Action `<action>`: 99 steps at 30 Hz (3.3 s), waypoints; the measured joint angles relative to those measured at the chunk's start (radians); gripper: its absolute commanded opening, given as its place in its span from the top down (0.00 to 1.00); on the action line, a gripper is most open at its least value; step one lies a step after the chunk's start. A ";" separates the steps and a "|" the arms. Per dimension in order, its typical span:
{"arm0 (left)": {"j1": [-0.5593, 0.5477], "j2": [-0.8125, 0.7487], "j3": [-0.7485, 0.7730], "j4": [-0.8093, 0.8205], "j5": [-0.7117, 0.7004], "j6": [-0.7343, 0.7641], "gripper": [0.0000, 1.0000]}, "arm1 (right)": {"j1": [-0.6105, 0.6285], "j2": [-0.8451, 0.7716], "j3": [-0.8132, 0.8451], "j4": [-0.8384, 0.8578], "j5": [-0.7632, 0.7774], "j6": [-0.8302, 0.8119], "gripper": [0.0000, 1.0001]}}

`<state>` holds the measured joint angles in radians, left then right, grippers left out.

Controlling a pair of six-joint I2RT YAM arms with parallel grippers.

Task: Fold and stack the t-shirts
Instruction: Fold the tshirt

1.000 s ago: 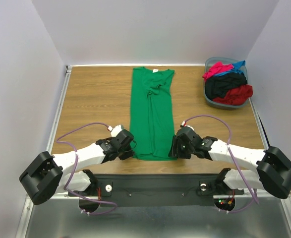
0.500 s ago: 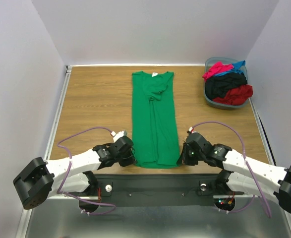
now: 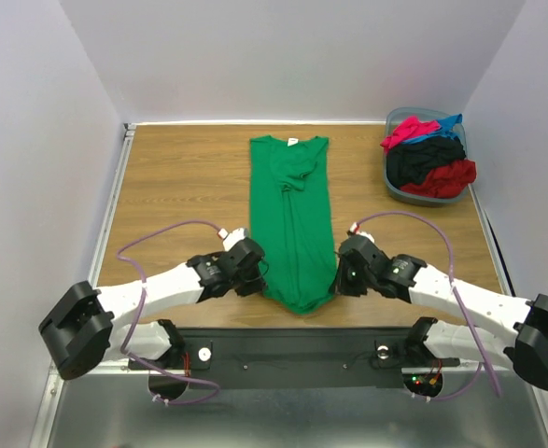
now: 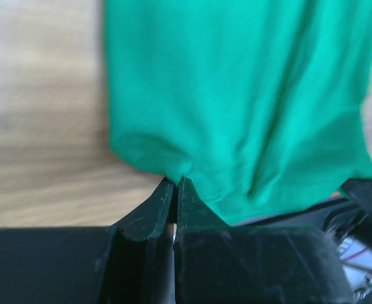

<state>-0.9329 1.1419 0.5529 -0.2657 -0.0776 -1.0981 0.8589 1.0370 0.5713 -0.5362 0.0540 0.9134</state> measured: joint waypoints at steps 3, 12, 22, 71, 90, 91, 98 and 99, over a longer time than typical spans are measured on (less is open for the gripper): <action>0.021 0.071 0.093 -0.007 -0.028 0.030 1.00 | 0.000 0.042 0.085 0.005 0.079 -0.026 1.00; 0.164 0.166 0.258 -0.034 -0.072 0.142 1.00 | -0.016 0.208 0.291 0.023 0.307 -0.108 1.00; 0.284 0.332 0.485 -0.018 -0.119 0.267 1.00 | -0.190 0.423 0.482 0.138 0.337 -0.246 1.00; 0.444 0.336 0.286 0.185 0.052 0.406 0.02 | -0.425 0.447 0.265 0.346 -0.126 -0.333 0.01; 0.435 0.435 0.178 0.384 0.200 0.313 0.64 | -0.426 0.518 0.115 0.589 -0.165 -0.050 0.71; 0.433 0.438 0.172 0.394 0.205 0.310 0.74 | -0.426 0.517 0.105 0.597 -0.161 -0.043 0.75; 0.423 0.442 0.143 0.435 0.224 0.288 1.00 | -0.426 0.489 0.051 0.607 -0.156 -0.039 1.00; 0.419 0.436 0.137 0.440 0.226 0.286 1.00 | -0.426 0.474 0.037 0.610 -0.157 -0.043 0.99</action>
<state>-0.5137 1.5784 0.6895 0.1745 0.1486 -0.8116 0.4332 1.5112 0.6086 0.0734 -0.1032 0.8703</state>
